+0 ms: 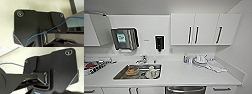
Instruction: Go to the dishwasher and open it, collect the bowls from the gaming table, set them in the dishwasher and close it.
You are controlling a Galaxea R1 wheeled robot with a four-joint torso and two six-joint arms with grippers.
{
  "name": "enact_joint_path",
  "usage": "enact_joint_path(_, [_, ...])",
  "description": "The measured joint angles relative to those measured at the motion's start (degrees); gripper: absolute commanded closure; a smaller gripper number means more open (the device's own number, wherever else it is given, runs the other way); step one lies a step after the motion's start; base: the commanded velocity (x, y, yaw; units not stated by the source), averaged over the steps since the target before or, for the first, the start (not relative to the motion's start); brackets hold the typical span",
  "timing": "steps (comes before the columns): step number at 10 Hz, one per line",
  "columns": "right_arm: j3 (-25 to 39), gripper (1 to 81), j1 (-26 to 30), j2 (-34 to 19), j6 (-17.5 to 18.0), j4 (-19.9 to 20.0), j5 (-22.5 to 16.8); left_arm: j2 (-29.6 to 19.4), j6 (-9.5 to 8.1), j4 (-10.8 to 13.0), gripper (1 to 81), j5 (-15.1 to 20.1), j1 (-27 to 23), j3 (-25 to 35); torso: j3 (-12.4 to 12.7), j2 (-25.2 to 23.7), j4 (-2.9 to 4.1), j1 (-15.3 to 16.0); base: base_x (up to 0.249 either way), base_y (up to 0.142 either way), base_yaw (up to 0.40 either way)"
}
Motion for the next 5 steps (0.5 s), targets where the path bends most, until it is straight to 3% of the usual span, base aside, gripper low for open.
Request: enact_joint_path(5, [-0.02, 1.0, 0.00, -0.02, 0.01, 0.02, 0.02, 0.00, 0.00, 0.00, 1.0, 0.05, 0.15, 0.00, 0.00, 0.02, 0.00, 0.03, 0.000, 0.000, 0.000])
